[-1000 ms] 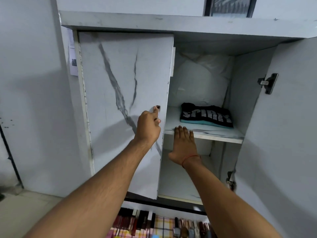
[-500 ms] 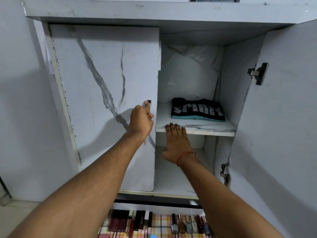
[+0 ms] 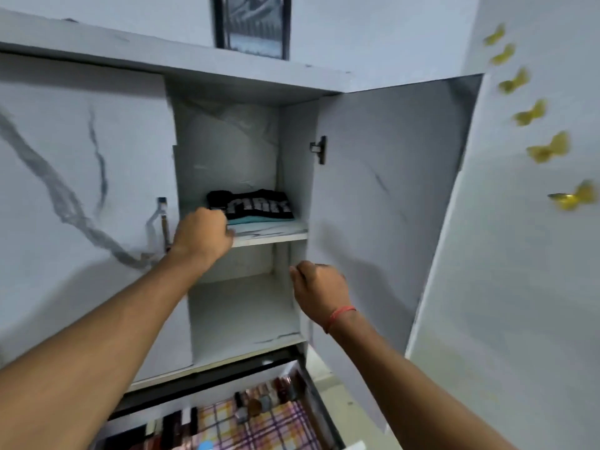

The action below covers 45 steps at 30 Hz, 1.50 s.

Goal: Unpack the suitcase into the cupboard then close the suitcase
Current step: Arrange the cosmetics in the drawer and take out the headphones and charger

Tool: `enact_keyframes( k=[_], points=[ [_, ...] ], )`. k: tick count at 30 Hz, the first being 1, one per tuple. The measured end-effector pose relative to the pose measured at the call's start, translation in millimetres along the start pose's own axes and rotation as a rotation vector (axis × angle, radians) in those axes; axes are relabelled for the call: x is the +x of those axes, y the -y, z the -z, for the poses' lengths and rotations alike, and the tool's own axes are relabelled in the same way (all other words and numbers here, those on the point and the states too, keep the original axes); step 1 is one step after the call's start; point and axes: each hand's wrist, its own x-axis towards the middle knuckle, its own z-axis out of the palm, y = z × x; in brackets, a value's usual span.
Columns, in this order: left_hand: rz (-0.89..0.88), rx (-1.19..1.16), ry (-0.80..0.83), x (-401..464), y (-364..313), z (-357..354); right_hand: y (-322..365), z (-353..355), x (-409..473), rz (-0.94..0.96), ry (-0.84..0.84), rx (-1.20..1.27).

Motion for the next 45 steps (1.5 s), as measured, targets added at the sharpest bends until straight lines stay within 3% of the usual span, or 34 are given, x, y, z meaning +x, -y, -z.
enact_keyframes(
  k=[2, 4, 6, 9, 12, 15, 19, 21, 29, 36, 45],
  points=[
    [-0.058, -0.241, 0.018, -18.0, -44.8, -9.9, -19.5, 25.8, -17.8, -0.047, -0.066, 0.073],
    [-0.155, -0.561, 0.061, -37.0, -90.2, -21.5, -37.3, 50.7, -37.1, -0.041, -0.255, 0.122],
    [-0.303, -0.732, 0.150, -59.5, -136.5, -28.7, -49.8, 74.4, -59.3, 0.035, -0.452, 0.131],
    [-0.367, -0.737, 0.153, -86.4, -189.5, -36.5, -69.3, 101.1, -78.7, 0.109, -0.599, 0.153],
    [-0.344, -0.709, 0.180, -102.5, -222.5, -38.9, -96.3, 121.9, -72.7, -0.024, -0.666, 0.201],
    [-0.348, -0.717, 0.201, -109.5, -244.0, -32.3, -113.7, 136.1, -65.0, -0.187, -0.558, 0.386],
    [-0.334, -0.686, 0.232, -112.7, -257.6, -29.5, -112.9, 153.2, -55.0, -0.236, -0.096, 0.659],
    [-0.320, -0.691, 0.261, -114.8, -259.9, -25.1, -114.9, 157.2, -49.5, -0.239, -0.010, 0.700],
    [-0.271, -0.724, 0.266, -130.4, -243.0, -8.4, -110.7, 156.3, -52.1, -0.135, -0.027, 0.851],
    [-0.169, -0.744, 0.223, -144.6, -157.5, -4.1, -50.4, 110.5, -42.1, 0.101, -0.027, 0.796],
    [-0.037, -0.216, 0.164, -125.5, -31.7, 20.4, 48.3, 32.5, -6.9, 0.215, -0.061, 0.587]
  ],
)
